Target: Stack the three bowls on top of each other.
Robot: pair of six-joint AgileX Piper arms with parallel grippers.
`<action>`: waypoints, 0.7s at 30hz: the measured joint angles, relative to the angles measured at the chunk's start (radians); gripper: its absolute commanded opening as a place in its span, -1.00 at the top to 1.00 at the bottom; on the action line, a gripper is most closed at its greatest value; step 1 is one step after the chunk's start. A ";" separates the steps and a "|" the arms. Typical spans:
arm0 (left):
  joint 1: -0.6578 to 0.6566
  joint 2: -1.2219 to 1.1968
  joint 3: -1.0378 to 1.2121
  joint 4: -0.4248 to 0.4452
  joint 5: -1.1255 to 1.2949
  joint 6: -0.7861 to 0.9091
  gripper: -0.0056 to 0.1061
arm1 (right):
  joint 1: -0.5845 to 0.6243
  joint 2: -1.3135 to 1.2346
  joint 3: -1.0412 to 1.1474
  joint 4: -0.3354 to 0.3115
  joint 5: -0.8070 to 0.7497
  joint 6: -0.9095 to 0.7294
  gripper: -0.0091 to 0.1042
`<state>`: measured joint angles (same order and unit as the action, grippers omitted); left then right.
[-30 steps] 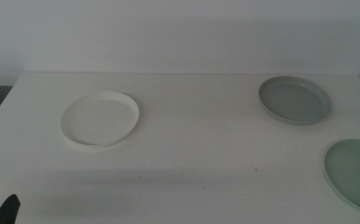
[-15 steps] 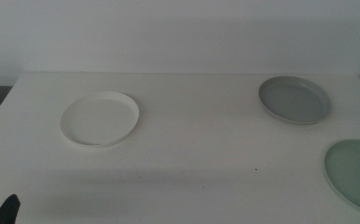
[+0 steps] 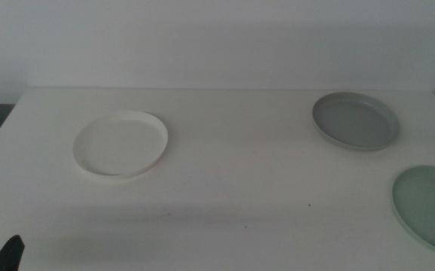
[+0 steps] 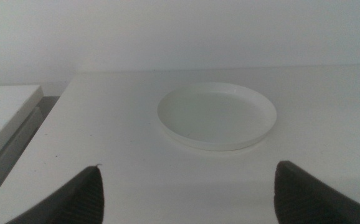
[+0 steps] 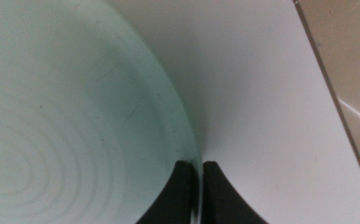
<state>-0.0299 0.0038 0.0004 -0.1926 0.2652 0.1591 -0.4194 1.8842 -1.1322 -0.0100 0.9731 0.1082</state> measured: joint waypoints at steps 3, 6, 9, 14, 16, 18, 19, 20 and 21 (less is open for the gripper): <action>0.000 0.000 0.000 0.000 0.000 0.000 -0.78 | 0.006 -0.038 0.000 0.010 0.030 0.000 0.88; 0.000 0.000 0.000 0.000 0.000 0.000 -0.78 | 0.038 -0.115 -0.007 0.004 0.065 0.005 0.88; 0.000 0.000 0.000 0.000 0.000 0.000 -0.78 | 0.105 -0.202 -0.041 0.010 0.125 0.013 0.88; 0.000 0.000 0.000 0.000 0.000 0.000 -0.78 | 0.284 -0.223 -0.139 0.056 0.206 0.015 0.88; 0.000 0.000 0.000 0.000 0.000 0.000 -0.78 | 0.363 -0.194 -0.186 0.102 0.200 0.015 0.88; 0.000 0.000 0.000 0.000 0.000 0.000 -0.78 | 0.447 -0.144 -0.241 0.149 0.187 0.017 0.88; 0.000 0.000 0.000 0.000 0.000 0.000 -0.78 | 0.478 -0.114 -0.265 0.165 0.182 0.017 0.88; 0.000 0.000 0.000 0.000 0.000 0.000 -0.78 | 0.515 -0.081 -0.297 0.182 0.177 0.017 0.88; 0.000 0.000 0.000 0.000 0.000 0.000 -0.78 | 0.547 -0.046 -0.330 0.198 0.175 0.019 0.88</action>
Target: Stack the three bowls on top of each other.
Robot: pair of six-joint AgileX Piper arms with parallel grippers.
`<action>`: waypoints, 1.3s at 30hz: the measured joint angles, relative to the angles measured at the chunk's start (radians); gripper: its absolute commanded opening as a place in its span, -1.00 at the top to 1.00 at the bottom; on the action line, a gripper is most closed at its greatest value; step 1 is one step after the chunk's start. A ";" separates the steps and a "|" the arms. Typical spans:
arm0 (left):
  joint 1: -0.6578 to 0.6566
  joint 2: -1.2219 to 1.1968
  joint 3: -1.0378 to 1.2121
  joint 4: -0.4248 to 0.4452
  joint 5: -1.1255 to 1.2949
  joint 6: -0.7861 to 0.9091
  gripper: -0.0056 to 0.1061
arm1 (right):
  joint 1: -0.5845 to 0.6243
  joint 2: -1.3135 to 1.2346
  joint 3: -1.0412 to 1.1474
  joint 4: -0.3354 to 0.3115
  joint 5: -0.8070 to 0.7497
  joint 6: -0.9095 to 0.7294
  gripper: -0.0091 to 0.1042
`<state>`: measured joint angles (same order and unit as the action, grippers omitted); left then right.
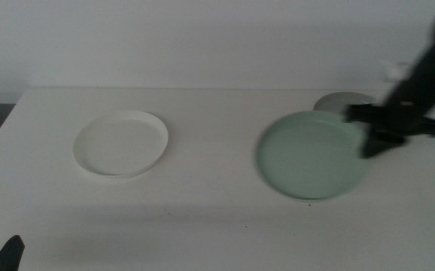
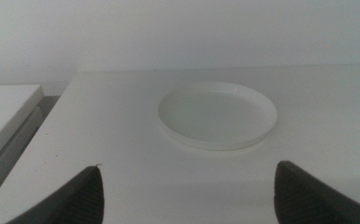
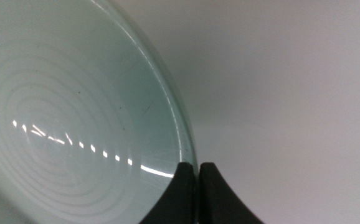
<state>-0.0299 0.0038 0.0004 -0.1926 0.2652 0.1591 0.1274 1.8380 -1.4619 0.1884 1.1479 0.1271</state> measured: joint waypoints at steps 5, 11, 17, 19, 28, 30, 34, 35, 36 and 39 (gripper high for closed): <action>0.000 0.000 0.000 0.000 0.000 0.000 -0.78 | 0.112 0.158 -0.142 0.067 -0.010 0.002 0.88; 0.000 0.000 0.000 0.000 0.000 0.000 -0.78 | 0.176 0.286 -0.206 0.094 -0.018 0.002 0.88; 0.000 0.000 0.000 0.000 0.000 0.000 -0.78 | 0.196 0.333 -0.206 0.106 -0.062 0.002 0.88; 0.000 0.000 0.000 0.000 0.000 0.000 -0.78 | 0.198 0.335 -0.206 0.108 -0.075 0.002 0.88; 0.000 0.000 0.000 0.000 0.000 0.000 -0.78 | 0.200 0.344 -0.206 0.114 -0.095 0.002 0.58; 0.000 0.000 0.000 0.000 0.000 0.000 -0.78 | 0.200 0.344 -0.206 0.112 -0.095 0.002 0.27; 0.000 0.000 0.000 0.000 0.000 0.000 -0.78 | 0.200 0.344 -0.221 0.112 -0.095 -0.002 -0.19; 0.000 0.000 0.000 0.000 0.000 0.000 -0.78 | 0.200 0.338 -0.229 0.110 -0.093 -0.007 -0.26; 0.000 0.000 0.000 0.000 0.000 0.000 -0.78 | 0.198 0.330 -0.243 0.104 -0.090 -0.009 -0.31; 0.000 0.000 0.000 0.000 0.000 0.000 -0.78 | 0.170 0.294 -0.306 0.056 -0.073 -0.013 -0.32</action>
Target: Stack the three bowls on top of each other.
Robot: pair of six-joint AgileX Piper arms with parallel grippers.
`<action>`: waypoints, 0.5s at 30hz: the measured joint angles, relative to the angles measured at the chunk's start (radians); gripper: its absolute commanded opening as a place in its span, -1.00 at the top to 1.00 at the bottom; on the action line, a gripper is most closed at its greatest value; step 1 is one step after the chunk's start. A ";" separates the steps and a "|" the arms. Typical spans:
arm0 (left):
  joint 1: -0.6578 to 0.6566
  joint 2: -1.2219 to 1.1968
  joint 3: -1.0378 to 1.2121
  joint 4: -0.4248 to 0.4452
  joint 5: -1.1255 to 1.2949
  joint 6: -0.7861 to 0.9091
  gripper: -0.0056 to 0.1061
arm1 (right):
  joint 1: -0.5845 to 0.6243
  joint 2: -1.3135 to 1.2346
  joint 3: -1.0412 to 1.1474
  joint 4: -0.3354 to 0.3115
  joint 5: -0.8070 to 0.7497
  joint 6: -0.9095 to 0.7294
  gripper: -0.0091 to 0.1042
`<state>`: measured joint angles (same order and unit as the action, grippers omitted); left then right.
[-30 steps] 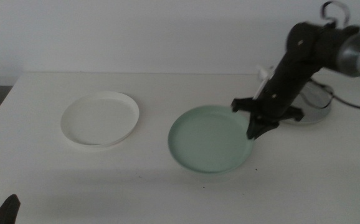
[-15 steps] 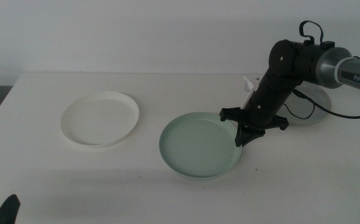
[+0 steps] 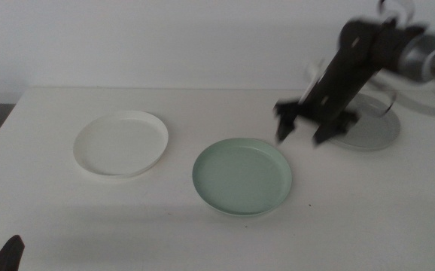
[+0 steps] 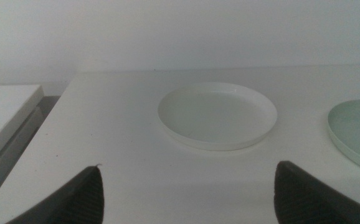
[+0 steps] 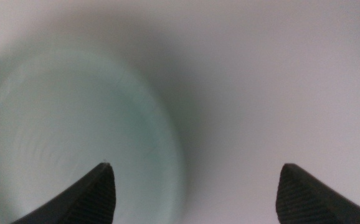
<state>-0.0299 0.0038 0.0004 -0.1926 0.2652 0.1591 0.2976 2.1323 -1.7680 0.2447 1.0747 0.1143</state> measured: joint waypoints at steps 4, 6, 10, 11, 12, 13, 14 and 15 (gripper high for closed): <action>0.000 0.000 0.000 0.000 0.000 0.000 -0.78 | -0.090 -0.037 -0.121 -0.154 0.015 0.039 -0.32; 0.000 0.000 0.000 0.000 0.000 0.000 -0.78 | -0.149 -0.037 -0.161 -0.226 0.015 0.054 -0.32; 0.000 0.000 0.000 0.000 0.000 0.000 -0.78 | -0.279 0.018 -0.219 -0.280 0.009 0.064 -0.32; 0.000 0.000 0.000 0.000 0.000 0.000 -0.78 | -0.300 0.035 -0.226 -0.284 0.003 0.066 -0.32; 0.000 0.000 0.000 0.000 0.000 0.000 -0.78 | -0.321 0.057 -0.231 -0.286 -0.008 0.066 -0.32; 0.000 0.000 0.000 0.000 0.000 0.000 -0.78 | -0.338 0.078 -0.231 -0.288 -0.023 0.066 -0.32; 0.000 0.000 0.000 0.000 0.000 0.000 -0.78 | -0.349 0.095 -0.231 -0.288 -0.035 0.066 -0.32; 0.000 0.000 0.000 0.000 0.000 0.000 -0.78 | -0.359 0.115 -0.231 -0.289 -0.051 0.066 -0.32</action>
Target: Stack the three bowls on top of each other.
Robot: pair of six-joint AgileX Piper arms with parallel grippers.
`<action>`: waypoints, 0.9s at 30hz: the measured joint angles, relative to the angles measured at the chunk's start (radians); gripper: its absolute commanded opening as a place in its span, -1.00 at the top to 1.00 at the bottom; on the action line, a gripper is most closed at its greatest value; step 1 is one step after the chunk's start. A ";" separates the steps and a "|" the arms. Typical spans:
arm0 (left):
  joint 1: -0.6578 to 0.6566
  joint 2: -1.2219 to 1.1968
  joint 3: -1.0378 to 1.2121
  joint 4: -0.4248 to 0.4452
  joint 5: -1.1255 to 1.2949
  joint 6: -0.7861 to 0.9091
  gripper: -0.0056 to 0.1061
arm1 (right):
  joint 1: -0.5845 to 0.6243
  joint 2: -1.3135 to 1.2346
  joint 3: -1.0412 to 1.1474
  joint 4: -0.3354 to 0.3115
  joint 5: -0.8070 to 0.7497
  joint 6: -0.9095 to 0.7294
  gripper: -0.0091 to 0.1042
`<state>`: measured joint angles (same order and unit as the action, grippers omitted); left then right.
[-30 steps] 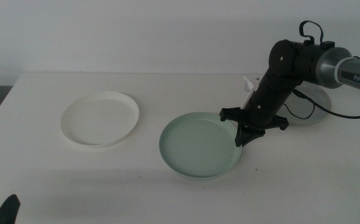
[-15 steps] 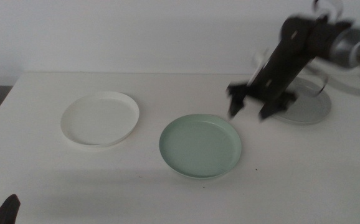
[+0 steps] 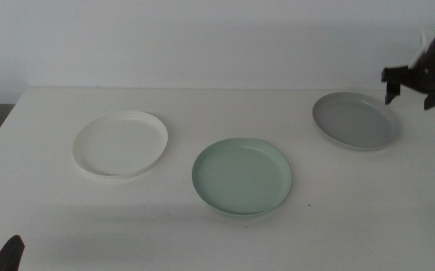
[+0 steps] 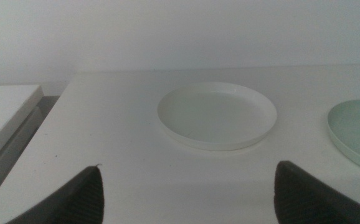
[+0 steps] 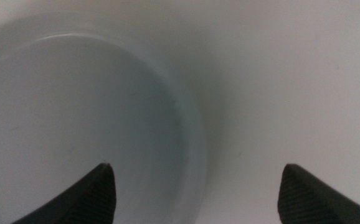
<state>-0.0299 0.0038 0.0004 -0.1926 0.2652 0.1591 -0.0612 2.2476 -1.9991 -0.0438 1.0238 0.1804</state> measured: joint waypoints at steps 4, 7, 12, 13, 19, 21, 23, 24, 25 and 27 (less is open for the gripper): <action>0.000 0.000 0.000 0.000 0.000 0.000 -0.78 | -0.024 0.061 0.000 -0.002 -0.065 0.000 -0.30; 0.000 0.000 0.000 0.000 0.000 0.000 -0.78 | -0.030 0.094 -0.002 -0.002 -0.118 0.000 -0.20; 0.000 0.000 0.000 0.000 0.000 0.000 -0.78 | -0.030 0.130 -0.002 0.019 -0.166 0.000 -0.11; 0.000 0.000 0.000 0.000 0.000 0.000 -0.78 | -0.030 0.136 -0.002 0.027 -0.173 0.000 -0.10; 0.000 0.000 0.000 0.000 0.000 0.000 -0.78 | -0.030 0.149 -0.002 0.044 -0.182 0.000 0.11; 0.000 0.000 0.000 0.000 0.000 0.000 -0.78 | -0.030 0.149 -0.002 0.044 -0.183 -0.002 0.14; 0.000 0.000 0.000 0.000 0.000 0.000 -0.78 | -0.030 0.149 -0.002 0.049 -0.183 -0.006 0.14; 0.000 0.000 0.000 0.000 0.000 0.000 -0.78 | -0.030 0.149 -0.002 0.049 -0.183 -0.008 0.14; 0.000 0.000 0.000 0.000 0.000 0.000 -0.78 | -0.030 0.149 -0.002 0.044 -0.183 -0.008 0.14; 0.000 0.000 0.000 0.000 0.000 0.000 -0.78 | -0.030 0.153 -0.002 0.049 -0.183 -0.010 0.14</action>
<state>-0.0299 0.0038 0.0004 -0.1926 0.2652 0.1591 -0.0916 2.4006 -2.0007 0.0056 0.8409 0.1702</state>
